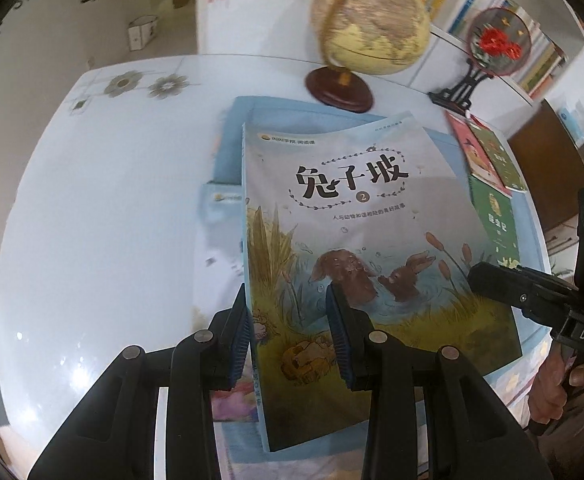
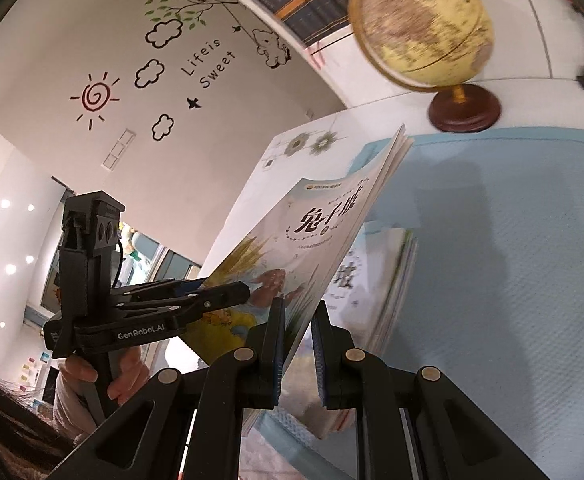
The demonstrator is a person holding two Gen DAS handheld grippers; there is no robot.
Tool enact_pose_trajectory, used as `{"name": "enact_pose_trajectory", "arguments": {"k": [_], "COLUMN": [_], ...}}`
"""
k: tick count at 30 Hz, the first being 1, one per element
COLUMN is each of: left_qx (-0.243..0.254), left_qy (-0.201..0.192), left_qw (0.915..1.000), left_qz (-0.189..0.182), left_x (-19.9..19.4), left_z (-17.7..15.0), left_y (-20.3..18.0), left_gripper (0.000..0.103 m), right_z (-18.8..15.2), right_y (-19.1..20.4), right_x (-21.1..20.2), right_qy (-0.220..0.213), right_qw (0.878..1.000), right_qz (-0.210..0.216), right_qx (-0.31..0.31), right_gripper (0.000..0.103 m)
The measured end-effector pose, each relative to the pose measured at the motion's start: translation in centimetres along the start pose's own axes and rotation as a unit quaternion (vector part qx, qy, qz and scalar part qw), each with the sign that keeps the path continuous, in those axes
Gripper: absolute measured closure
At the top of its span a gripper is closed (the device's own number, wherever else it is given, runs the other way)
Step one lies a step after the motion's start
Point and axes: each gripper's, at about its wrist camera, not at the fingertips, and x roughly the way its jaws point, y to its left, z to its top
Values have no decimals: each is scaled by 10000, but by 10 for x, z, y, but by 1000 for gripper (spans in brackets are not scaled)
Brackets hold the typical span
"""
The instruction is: Organize books
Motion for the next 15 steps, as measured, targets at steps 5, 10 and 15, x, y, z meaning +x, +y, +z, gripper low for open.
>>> {"name": "enact_pose_trajectory", "arguments": {"k": [5,10,15], "left_qx": [-138,-219,-291], "left_qy": [127,313,556], "left_qw": [9998,9993,9979], "left_qz": [-3,-41,-145], "left_x": [8,23,41], "left_z": [-11,-24,-35], "left_y": [21,37,48], "left_gripper": [70,70,70], "right_z": [-6,-15,-28], "right_y": [8,4,-5], "right_x": [22,41,56], "right_qy": [183,377,548], "right_qw": [9998,9992,9979], "right_qz": [-33,-85,-202], "right_qx": [-16,121,270], "right_gripper": [90,90,90]}}
